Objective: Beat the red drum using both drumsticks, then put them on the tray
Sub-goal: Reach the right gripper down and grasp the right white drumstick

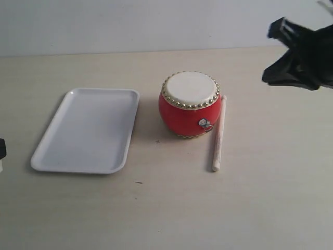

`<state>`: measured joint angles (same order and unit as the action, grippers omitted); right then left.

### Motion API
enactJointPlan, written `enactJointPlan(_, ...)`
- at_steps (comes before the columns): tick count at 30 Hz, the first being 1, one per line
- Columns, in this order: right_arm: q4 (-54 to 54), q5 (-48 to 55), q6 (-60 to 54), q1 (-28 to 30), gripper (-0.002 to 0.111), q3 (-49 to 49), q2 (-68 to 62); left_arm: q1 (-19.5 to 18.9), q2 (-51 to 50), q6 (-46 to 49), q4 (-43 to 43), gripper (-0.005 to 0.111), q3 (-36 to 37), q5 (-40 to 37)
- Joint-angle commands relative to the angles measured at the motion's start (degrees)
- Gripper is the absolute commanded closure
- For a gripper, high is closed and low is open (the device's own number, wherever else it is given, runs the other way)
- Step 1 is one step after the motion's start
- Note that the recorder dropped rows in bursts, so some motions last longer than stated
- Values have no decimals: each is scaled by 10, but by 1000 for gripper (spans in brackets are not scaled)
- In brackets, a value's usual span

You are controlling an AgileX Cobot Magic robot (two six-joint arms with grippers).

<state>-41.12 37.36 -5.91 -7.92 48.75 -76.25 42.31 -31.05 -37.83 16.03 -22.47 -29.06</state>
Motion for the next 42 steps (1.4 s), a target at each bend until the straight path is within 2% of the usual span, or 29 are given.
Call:
enactJointPlan(1,264,38,211,-107,97,43,-84,4,5,5,0,107,3,8)
enactJointPlan(5,376,49,380,-170,97,43,-139,4,4,7,4,107,3,8)
enactJointPlan(9,394,44,445,-204,87,43,-168,4,4,7,4,107,3,8)
enactJointPlan(13,398,32,467,-222,71,43,-186,4,4,7,4,107,3,8)
enactJointPlan(15,397,27,473,-228,68,43,-195,4,4,7,4,107,3,8)
enactJointPlan(21,398,15,492,-228,67,43,-223,4,4,7,4,107,3,8)
enactJointPlan(35,401,47,514,-229,67,124,-291,4,4,14,4,107,3,8)
enactJointPlan(42,463,33,573,-249,67,125,-310,4,4,15,4,107,3,8)
